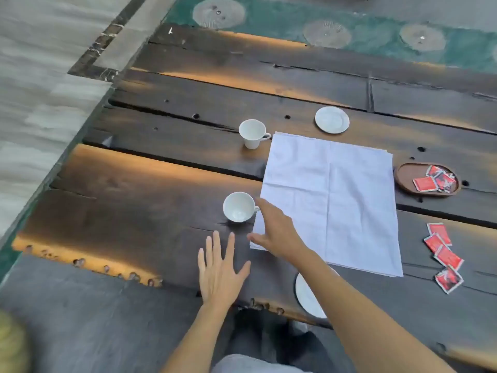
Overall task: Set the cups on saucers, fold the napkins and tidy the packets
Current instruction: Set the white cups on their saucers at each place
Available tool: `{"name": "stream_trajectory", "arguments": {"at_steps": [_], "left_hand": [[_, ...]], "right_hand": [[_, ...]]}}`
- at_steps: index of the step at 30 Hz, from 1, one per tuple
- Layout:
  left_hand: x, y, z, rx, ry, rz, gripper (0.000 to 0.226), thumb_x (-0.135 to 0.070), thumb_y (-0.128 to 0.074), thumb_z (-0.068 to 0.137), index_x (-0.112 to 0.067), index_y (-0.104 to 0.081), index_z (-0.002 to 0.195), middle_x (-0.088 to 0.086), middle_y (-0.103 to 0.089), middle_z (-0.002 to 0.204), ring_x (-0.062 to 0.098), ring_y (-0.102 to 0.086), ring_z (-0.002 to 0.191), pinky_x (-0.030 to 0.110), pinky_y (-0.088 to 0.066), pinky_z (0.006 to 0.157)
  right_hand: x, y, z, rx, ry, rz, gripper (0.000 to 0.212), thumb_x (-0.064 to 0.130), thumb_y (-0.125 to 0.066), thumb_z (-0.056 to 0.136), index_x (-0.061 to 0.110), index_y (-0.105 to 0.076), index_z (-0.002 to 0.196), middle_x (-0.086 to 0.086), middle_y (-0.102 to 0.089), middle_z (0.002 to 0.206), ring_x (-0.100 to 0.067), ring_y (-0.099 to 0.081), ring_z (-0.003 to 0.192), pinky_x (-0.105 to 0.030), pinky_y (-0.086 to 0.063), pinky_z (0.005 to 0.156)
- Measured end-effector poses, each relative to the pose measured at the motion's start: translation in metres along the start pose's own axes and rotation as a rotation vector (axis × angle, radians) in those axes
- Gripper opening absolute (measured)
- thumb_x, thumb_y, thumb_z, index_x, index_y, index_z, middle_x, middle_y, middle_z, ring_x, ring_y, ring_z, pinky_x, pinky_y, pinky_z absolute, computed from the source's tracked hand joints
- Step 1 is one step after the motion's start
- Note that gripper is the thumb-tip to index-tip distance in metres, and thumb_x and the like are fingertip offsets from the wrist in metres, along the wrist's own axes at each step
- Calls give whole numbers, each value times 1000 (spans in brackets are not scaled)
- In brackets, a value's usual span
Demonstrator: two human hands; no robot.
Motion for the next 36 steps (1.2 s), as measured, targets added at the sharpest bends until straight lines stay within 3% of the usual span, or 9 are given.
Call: {"name": "stream_trajectory", "arguments": {"at_steps": [5, 7, 13, 20, 23, 26, 31, 34, 36], "left_hand": [[4, -16, 21, 48, 38, 2, 81, -67, -33, 92, -22, -35, 160, 20, -31, 167, 38, -31, 153, 56, -29, 121], [7, -27, 22, 94, 39, 4, 81, -67, -32, 92, -22, -36, 160, 20, -31, 167, 38, -31, 153, 56, -29, 121], [11, -44, 25, 137, 13, 26, 82, -67, -33, 92, -22, -34, 160, 21, -28, 168, 40, -28, 154, 60, -27, 120], [12, -48, 26, 147, 10, 28, 82, -69, -31, 94, -22, -30, 162, 21, -22, 169, 41, -21, 156, 61, -24, 121], [13, -48, 26, 144, 7, 7, 82, -68, -33, 94, -22, -31, 161, 21, -22, 169, 41, -21, 156, 62, -24, 120], [13, -49, 27, 136, -4, 3, 82, -69, -33, 94, -22, -28, 162, 21, -20, 170, 42, -20, 156, 62, -23, 120], [13, -50, 25, 117, -14, 4, 83, -71, -21, 95, -22, -24, 162, 23, -23, 169, 43, -22, 155, 63, -25, 120], [10, -44, 25, 93, -24, -12, 92, -75, 1, 94, -19, -26, 162, 24, -24, 168, 44, -22, 155, 62, -24, 120], [8, -41, 24, 81, -28, -17, 96, -75, 4, 92, -18, -26, 162, 25, -24, 168, 44, -22, 155, 62, -23, 120]], "right_hand": [[4, -36, 44, 123, 52, -137, 105, 35, -82, 76, 21, -18, 159, 1, -16, 170, -28, -31, 146, -50, -34, 111], [1, -47, 54, 149, 68, -183, 109, 31, -83, 76, 20, -15, 161, 1, -11, 171, -30, -31, 146, -50, -34, 108], [-3, -51, 74, 184, 110, -225, 98, 22, -76, 83, 21, -16, 161, 1, -21, 168, -35, -40, 137, -51, -39, 100], [-2, -50, 79, 189, 184, -250, 99, 35, -79, 81, 15, -22, 160, -10, -35, 155, -36, -48, 127, -50, -48, 97], [-1, -46, 74, 145, 174, -162, 95, 32, -81, 78, 9, -32, 155, -14, -41, 149, -39, -49, 124, -52, -49, 96], [-18, -31, 52, 49, 78, 34, 92, 32, -86, 72, 7, -40, 147, -14, -45, 141, -34, -50, 123, -48, -48, 98], [-80, 0, -31, -239, -281, 289, 95, 39, -86, 65, 22, -35, 143, 14, -31, 127, 0, -38, 114, -17, -37, 93], [-118, 10, -92, -388, -485, 357, 95, 52, -83, 58, 31, -35, 137, 25, -28, 120, 5, -40, 110, -20, -38, 91], [-136, 12, -128, -448, -594, 365, 93, 56, -84, 58, 34, -36, 134, 26, -29, 118, 3, -42, 108, -26, -43, 91]]}}
Point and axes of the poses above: each hand's wrist, its own z-axis towards the middle knuckle, its own y-axis out of the back of the hand, x = y × z, the point moved 8 cm from there along z, towards the middle knuckle
